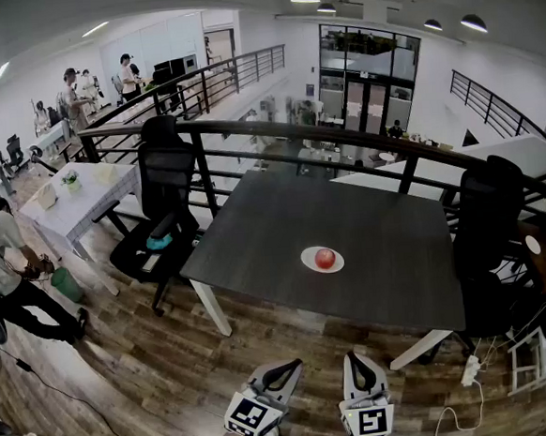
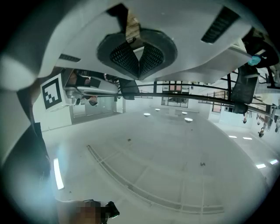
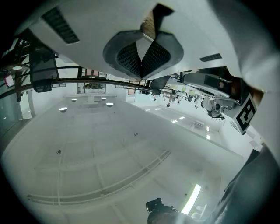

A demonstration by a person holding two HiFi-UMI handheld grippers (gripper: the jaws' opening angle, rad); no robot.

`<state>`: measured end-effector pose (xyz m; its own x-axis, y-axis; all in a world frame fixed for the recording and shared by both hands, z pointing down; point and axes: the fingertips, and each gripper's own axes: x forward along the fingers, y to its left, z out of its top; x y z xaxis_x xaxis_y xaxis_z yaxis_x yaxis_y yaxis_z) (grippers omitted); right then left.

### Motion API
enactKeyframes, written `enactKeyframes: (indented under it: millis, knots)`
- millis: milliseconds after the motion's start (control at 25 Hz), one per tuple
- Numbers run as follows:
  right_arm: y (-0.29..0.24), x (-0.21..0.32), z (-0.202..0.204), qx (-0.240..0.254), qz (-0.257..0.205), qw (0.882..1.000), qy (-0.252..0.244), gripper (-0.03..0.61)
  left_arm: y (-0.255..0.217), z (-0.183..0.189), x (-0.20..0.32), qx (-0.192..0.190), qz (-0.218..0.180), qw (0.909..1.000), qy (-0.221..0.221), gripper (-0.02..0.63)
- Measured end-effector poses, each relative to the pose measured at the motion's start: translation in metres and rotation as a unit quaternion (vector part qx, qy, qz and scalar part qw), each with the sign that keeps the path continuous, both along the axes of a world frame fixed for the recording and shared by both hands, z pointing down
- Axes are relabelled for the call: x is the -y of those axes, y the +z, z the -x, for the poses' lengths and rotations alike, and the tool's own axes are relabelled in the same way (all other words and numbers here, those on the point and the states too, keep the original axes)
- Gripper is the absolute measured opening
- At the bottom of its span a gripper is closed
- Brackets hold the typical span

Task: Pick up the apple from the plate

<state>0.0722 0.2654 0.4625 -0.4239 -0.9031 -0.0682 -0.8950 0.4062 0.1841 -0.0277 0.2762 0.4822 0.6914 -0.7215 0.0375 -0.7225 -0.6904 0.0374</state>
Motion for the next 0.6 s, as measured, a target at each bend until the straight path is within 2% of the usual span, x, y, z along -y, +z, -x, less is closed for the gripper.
enactKeyframes:
  millis: [280, 400, 600]
  knots:
    - [-0.004, 0.009, 0.018, 0.002, -0.010, 1.000, -0.002, 0.023, -0.001, 0.016, 0.011, 0.007, 0.000, 1.0000, 0.003, 0.023]
    - [0.004, 0.013, 0.027, 0.010, -0.001, 1.000, 0.008, 0.023, 0.006, 0.025, 0.017, 0.015, 0.013, 0.9998, 0.007, 0.023]
    - [0.010, 0.025, 0.044, 0.013, 0.003, 1.000, 0.021, 0.023, 0.010, 0.043, 0.029, 0.013, 0.013, 0.9997, 0.018, 0.023]
